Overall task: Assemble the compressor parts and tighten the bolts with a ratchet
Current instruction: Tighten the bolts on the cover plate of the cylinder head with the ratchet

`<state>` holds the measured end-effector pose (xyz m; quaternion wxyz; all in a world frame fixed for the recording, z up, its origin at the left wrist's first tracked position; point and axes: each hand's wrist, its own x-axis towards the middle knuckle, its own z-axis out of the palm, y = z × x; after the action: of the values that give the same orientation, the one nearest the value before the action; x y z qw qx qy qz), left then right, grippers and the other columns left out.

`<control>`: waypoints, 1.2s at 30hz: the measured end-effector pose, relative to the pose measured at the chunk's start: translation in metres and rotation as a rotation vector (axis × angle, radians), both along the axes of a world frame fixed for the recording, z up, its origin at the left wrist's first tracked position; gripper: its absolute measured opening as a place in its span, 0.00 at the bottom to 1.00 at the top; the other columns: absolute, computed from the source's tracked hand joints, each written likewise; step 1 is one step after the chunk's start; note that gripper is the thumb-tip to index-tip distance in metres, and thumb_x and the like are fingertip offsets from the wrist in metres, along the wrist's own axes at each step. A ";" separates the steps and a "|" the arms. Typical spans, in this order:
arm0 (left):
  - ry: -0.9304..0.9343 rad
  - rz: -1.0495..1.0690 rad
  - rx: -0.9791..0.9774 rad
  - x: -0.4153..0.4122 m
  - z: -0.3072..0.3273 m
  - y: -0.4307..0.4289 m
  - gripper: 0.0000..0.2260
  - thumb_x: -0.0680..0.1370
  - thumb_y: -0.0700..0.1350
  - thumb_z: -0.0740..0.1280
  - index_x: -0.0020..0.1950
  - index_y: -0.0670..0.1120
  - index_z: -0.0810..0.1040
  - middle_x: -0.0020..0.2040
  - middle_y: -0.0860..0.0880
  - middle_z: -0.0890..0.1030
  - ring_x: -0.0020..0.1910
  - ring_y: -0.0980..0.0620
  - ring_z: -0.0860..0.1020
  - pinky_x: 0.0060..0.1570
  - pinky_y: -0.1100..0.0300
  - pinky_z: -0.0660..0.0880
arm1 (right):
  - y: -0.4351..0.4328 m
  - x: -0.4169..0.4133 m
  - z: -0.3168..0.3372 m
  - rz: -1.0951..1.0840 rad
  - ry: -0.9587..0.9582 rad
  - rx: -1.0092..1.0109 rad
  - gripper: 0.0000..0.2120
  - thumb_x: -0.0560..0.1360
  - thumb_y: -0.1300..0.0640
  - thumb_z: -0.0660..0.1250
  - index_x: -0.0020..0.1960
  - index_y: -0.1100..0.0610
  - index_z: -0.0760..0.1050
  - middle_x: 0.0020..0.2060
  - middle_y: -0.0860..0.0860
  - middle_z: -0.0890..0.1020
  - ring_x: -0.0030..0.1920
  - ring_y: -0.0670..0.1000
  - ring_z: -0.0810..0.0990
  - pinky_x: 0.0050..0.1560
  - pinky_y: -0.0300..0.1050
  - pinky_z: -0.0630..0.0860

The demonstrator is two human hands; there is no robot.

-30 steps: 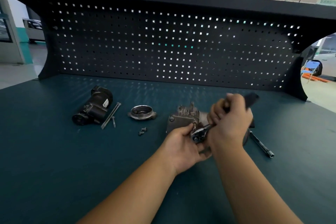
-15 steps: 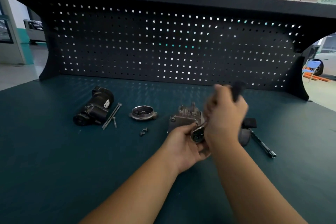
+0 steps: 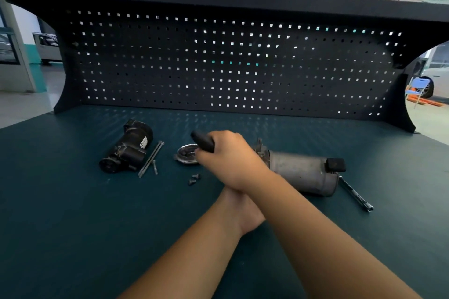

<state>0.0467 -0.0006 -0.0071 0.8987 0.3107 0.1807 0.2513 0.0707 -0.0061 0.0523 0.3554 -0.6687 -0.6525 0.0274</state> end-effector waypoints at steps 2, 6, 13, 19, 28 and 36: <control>-0.032 -0.010 -0.018 0.002 -0.004 0.003 0.23 0.80 0.47 0.55 0.29 0.43 0.79 0.30 0.46 0.78 0.28 0.49 0.78 0.30 0.61 0.76 | -0.001 0.001 0.002 0.002 0.009 0.012 0.16 0.73 0.53 0.65 0.30 0.51 0.62 0.25 0.46 0.68 0.25 0.46 0.66 0.26 0.42 0.62; 0.049 -0.073 0.021 0.004 -0.002 0.004 0.19 0.79 0.42 0.53 0.31 0.44 0.75 0.26 0.48 0.76 0.26 0.51 0.77 0.34 0.59 0.71 | -0.019 0.021 0.003 -0.095 0.672 0.510 0.16 0.72 0.59 0.65 0.29 0.52 0.63 0.19 0.43 0.66 0.20 0.42 0.62 0.21 0.34 0.60; 0.085 -0.089 -0.033 0.004 0.003 -0.003 0.11 0.79 0.47 0.56 0.47 0.44 0.76 0.43 0.45 0.80 0.43 0.48 0.77 0.46 0.53 0.71 | -0.044 0.056 -0.006 -0.167 1.521 0.894 0.13 0.73 0.60 0.59 0.33 0.54 0.58 0.20 0.47 0.60 0.20 0.48 0.56 0.23 0.36 0.55; 0.096 -0.093 0.024 0.003 0.000 0.001 0.16 0.79 0.41 0.52 0.34 0.44 0.72 0.27 0.48 0.76 0.27 0.51 0.77 0.38 0.56 0.71 | -0.019 0.025 0.006 -0.033 0.674 0.478 0.17 0.72 0.60 0.64 0.29 0.52 0.61 0.20 0.43 0.63 0.23 0.45 0.60 0.23 0.38 0.58; 0.124 -0.078 0.021 0.003 0.004 0.001 0.11 0.77 0.42 0.55 0.37 0.45 0.73 0.29 0.48 0.78 0.31 0.51 0.78 0.38 0.56 0.72 | -0.016 0.023 0.012 0.008 0.605 0.245 0.18 0.73 0.60 0.65 0.29 0.52 0.61 0.17 0.43 0.63 0.19 0.44 0.60 0.22 0.36 0.58; 0.089 -0.115 -0.036 0.004 0.004 -0.002 0.10 0.79 0.45 0.56 0.47 0.44 0.75 0.41 0.46 0.80 0.41 0.48 0.77 0.44 0.52 0.72 | -0.045 0.056 -0.007 -0.030 1.462 0.795 0.14 0.74 0.61 0.59 0.32 0.54 0.59 0.19 0.47 0.59 0.19 0.47 0.55 0.21 0.33 0.55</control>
<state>0.0503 -0.0028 -0.0028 0.9081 0.3153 0.2068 0.1821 0.1268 -0.0510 0.0452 0.8996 -0.3156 -0.2094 0.2174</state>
